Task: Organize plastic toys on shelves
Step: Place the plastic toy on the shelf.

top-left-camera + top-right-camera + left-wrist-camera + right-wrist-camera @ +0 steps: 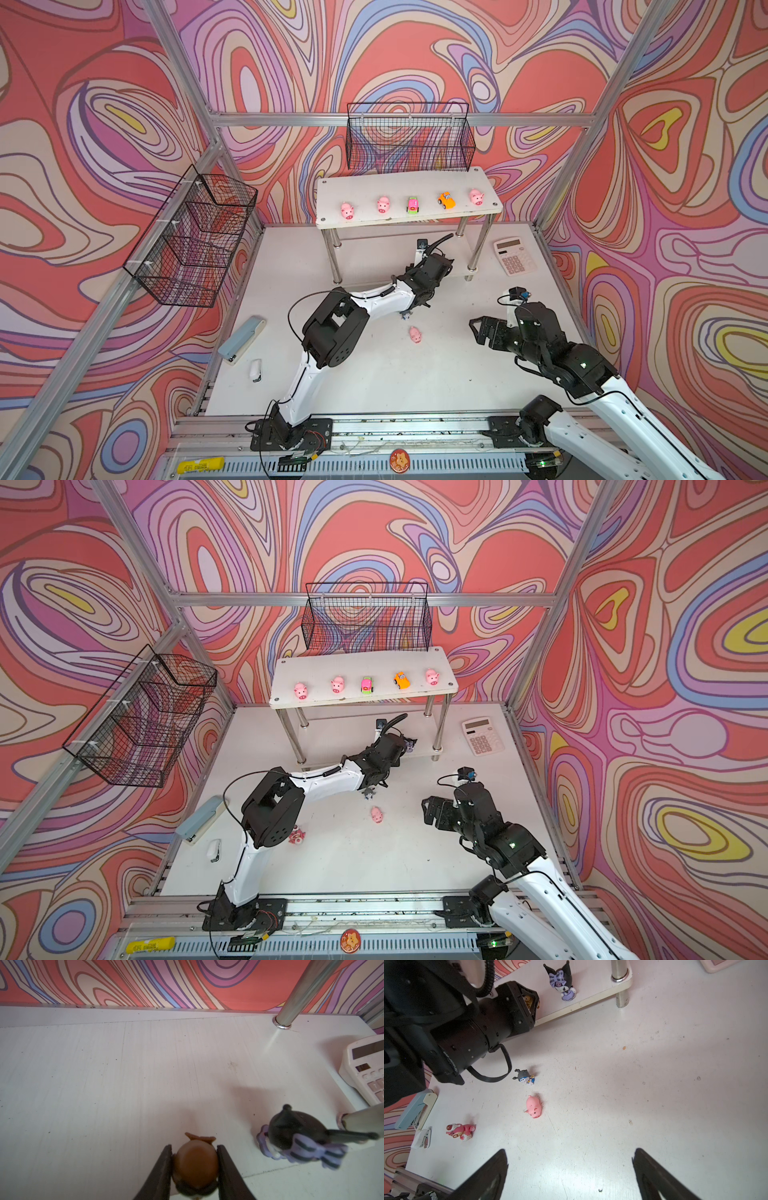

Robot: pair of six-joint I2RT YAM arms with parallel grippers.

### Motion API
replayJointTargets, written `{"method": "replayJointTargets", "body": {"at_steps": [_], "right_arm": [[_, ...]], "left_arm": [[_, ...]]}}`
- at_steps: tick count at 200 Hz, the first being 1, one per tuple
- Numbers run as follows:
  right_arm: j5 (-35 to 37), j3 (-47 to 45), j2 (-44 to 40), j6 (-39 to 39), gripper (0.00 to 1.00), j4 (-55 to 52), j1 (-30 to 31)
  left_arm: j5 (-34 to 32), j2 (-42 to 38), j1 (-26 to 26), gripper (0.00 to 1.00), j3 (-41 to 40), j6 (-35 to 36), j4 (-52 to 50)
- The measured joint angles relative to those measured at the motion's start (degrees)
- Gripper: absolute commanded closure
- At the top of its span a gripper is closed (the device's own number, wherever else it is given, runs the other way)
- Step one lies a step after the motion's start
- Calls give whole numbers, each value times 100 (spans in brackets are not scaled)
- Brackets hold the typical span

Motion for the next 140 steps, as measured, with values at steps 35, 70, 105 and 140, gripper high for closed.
{"method": "replayJointTargets", "body": {"at_steps": [35,70,105,140], "right_arm": [[2,7,37,-9,2,-2,0],[4,7,61,-24,2,-2,0],[9,17,107,-26,2,-4,0],[26,79,136,-31,2,-9,0]], "left_arm": [[-20,72,2,66,39,50,46],[-17,184,15,65,85,52,68],[-20,192,48,65,87,50,92],[-13,192,70,59,87,50,96]]}}
